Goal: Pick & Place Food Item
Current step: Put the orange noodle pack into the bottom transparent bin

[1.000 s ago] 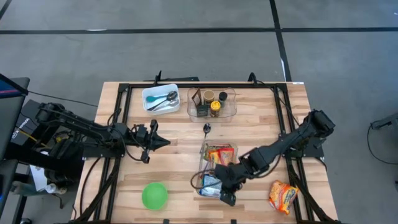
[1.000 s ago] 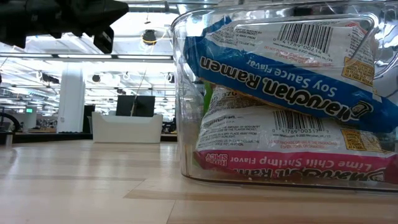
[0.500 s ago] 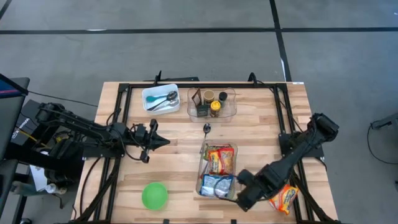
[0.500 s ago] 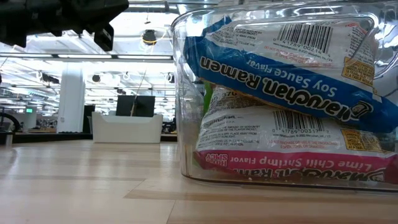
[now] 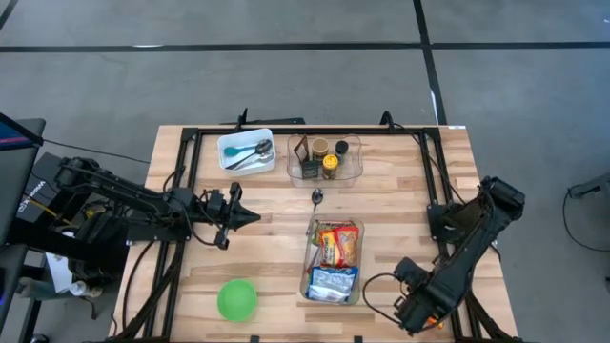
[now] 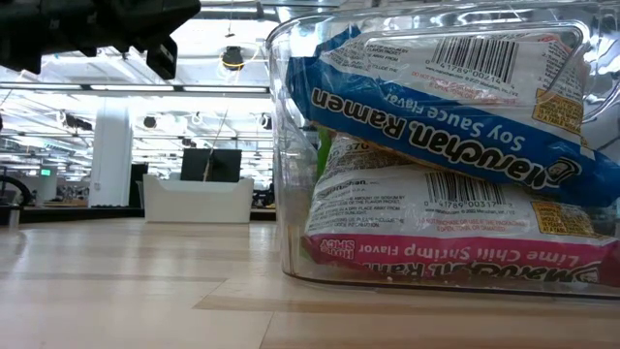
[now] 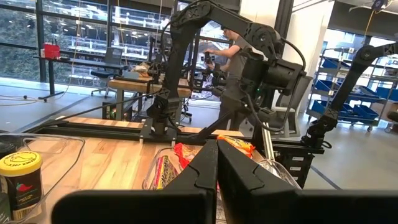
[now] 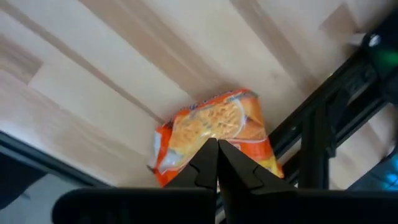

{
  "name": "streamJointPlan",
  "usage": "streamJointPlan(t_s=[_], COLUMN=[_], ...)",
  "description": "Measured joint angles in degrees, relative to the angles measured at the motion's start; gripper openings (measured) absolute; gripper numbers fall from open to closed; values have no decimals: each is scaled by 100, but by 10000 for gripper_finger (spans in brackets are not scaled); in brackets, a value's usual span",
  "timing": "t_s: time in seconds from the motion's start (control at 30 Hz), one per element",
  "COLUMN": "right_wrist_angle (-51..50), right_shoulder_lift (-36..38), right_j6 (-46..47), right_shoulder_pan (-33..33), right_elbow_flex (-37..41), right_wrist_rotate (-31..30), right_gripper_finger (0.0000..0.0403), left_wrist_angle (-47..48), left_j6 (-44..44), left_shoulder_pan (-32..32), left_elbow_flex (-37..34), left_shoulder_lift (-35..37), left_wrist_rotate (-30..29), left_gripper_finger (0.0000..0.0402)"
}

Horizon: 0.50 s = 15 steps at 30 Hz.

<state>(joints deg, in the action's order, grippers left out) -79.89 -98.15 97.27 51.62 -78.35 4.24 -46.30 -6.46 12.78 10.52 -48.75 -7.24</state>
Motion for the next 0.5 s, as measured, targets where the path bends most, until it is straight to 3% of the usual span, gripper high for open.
streamJointPlan(t_s=[0.33,0.5], right_wrist_angle=[-153,602], right_shoulder_lift=[0,-1], right_j6=[552,296], right_shoulder_pan=[170,162], right_elbow_flex=[80,546], right_wrist_rotate=[-173,-125], right_gripper_finger=[4,4], left_wrist_angle=[0,2], left_j6=[0,-2], left_shoulder_pan=[0,1], left_elbow_flex=[0,0], left_shoulder_lift=[0,0], left_wrist_rotate=[0,1], left_gripper_finger=[0,0])
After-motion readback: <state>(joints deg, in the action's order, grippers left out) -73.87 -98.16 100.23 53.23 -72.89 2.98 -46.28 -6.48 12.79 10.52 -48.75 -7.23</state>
